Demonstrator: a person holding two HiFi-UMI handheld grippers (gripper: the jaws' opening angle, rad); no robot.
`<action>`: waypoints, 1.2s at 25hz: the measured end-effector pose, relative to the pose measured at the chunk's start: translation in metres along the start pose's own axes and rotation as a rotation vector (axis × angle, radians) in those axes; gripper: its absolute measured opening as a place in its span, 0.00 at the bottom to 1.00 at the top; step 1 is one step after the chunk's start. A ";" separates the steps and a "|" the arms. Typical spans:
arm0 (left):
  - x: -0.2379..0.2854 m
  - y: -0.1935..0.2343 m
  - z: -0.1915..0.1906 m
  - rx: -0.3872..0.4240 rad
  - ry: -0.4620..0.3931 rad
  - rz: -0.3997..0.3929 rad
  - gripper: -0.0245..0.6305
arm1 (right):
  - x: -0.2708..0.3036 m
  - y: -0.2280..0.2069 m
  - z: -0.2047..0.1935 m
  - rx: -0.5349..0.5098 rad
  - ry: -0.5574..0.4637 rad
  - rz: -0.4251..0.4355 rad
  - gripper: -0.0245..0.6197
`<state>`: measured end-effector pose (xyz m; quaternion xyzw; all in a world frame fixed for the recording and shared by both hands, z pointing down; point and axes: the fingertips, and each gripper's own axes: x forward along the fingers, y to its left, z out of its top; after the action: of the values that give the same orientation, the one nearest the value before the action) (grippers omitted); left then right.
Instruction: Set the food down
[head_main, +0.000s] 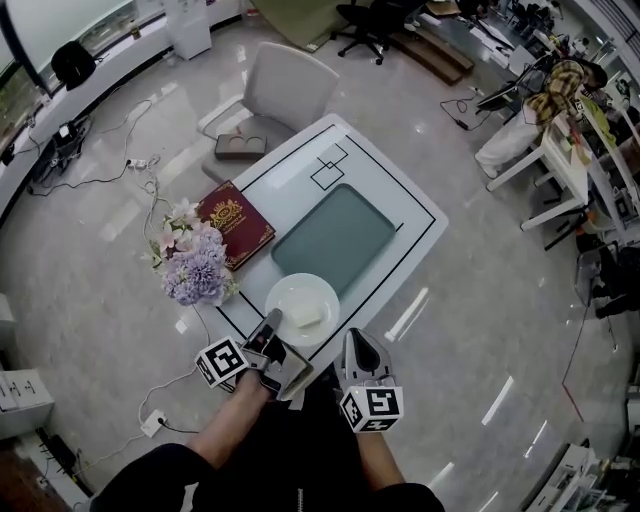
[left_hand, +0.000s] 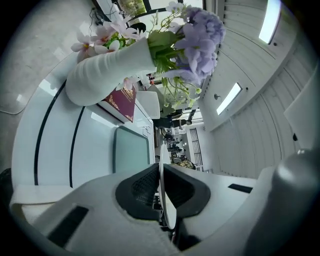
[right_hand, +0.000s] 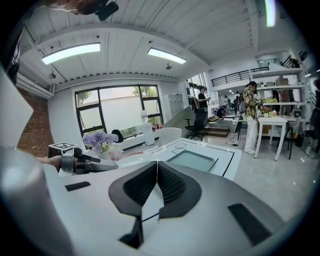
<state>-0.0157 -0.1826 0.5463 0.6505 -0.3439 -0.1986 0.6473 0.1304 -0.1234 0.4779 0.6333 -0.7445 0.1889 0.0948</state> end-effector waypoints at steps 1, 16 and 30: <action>0.005 0.000 0.001 -0.001 -0.007 0.004 0.07 | 0.004 -0.004 0.002 0.000 0.004 0.006 0.05; 0.102 0.015 0.011 0.001 -0.087 0.073 0.07 | 0.070 -0.060 0.010 0.015 0.072 0.101 0.05; 0.203 0.049 0.026 0.020 -0.130 0.143 0.07 | 0.127 -0.111 0.007 0.055 0.096 0.143 0.05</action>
<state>0.0959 -0.3402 0.6301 0.6164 -0.4328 -0.1904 0.6297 0.2170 -0.2555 0.5372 0.5712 -0.7768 0.2458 0.0992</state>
